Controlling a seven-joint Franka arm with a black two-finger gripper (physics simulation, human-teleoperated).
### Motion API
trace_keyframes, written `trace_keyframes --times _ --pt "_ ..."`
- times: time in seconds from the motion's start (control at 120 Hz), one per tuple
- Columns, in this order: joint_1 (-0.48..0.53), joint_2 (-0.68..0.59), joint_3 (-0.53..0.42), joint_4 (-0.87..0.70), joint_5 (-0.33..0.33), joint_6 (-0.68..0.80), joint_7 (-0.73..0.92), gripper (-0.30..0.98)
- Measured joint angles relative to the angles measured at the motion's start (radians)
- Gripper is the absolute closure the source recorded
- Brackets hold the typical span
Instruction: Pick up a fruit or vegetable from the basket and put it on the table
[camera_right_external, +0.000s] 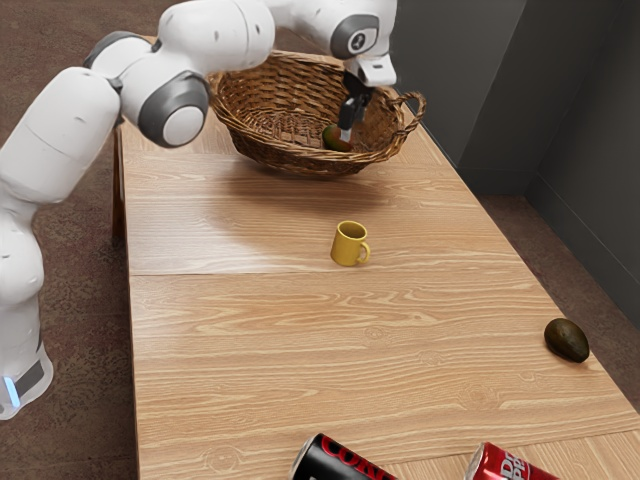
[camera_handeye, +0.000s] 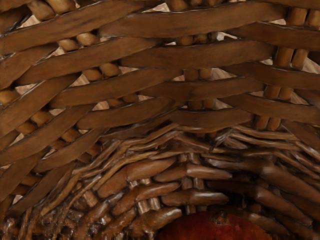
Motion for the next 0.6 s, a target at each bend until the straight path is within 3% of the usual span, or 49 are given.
trace_keyframes --times 0.6 --pt "-0.007 -0.037 0.012 -0.122 -0.003 0.017 0.112 0.00"
